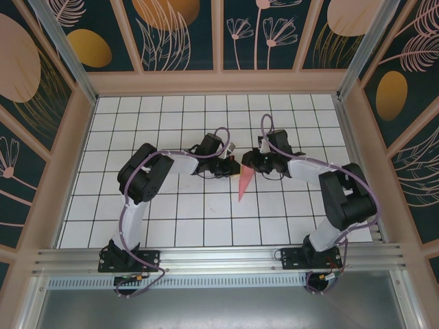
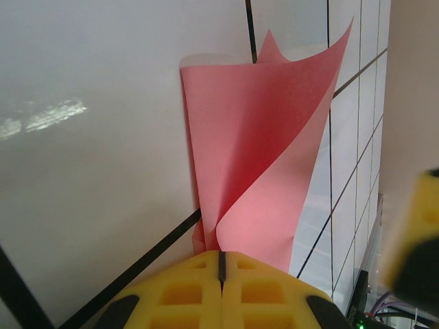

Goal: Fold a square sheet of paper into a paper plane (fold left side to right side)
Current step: Fold the wing for the fifth time at the center of the table.

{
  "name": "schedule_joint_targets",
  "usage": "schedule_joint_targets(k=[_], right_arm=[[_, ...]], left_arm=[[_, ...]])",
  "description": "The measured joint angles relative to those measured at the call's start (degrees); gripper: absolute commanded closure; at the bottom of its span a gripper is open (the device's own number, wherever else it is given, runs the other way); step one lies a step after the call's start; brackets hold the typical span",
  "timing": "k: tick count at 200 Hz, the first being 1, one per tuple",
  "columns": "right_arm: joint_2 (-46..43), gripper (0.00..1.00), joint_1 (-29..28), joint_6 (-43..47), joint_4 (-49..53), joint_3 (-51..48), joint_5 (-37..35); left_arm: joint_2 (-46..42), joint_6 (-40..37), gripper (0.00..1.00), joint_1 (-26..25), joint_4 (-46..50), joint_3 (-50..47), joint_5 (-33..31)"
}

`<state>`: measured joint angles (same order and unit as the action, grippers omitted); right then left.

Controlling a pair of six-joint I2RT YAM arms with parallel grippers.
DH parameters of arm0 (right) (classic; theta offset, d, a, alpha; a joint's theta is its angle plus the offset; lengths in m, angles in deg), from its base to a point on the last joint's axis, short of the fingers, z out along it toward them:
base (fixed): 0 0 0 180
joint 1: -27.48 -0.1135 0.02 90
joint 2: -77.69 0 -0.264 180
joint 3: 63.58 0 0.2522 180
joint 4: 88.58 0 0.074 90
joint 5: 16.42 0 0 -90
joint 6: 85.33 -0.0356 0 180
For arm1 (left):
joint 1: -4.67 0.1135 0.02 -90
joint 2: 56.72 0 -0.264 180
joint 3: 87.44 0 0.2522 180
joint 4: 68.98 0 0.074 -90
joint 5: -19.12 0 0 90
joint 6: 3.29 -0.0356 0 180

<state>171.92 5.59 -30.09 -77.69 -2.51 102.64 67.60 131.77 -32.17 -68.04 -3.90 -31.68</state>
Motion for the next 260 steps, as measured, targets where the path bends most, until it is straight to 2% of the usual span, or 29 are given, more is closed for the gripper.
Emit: schedule_joint_targets(k=[103,177,228,260], right_arm=[[7.3,0.77,0.5,2.9,0.8,1.2,-2.1],[8.5,0.77,0.5,3.0,1.3,1.9,-2.0],[9.2,0.77,0.5,2.9,0.6,2.2,-0.7],[9.2,0.77,0.5,2.7,0.5,2.2,-0.6]], left_arm=[[0.0,0.4,1.0,0.0,-0.1,-0.1,0.0],[-0.3,1.3,1.0,0.2,-2.0,-1.3,-0.2],[-4.4,-0.1,0.78,0.3,-5.8,-6.8,-4.8],[-10.0,-1.0,0.76,2.0,-5.9,-13.1,-8.7]])
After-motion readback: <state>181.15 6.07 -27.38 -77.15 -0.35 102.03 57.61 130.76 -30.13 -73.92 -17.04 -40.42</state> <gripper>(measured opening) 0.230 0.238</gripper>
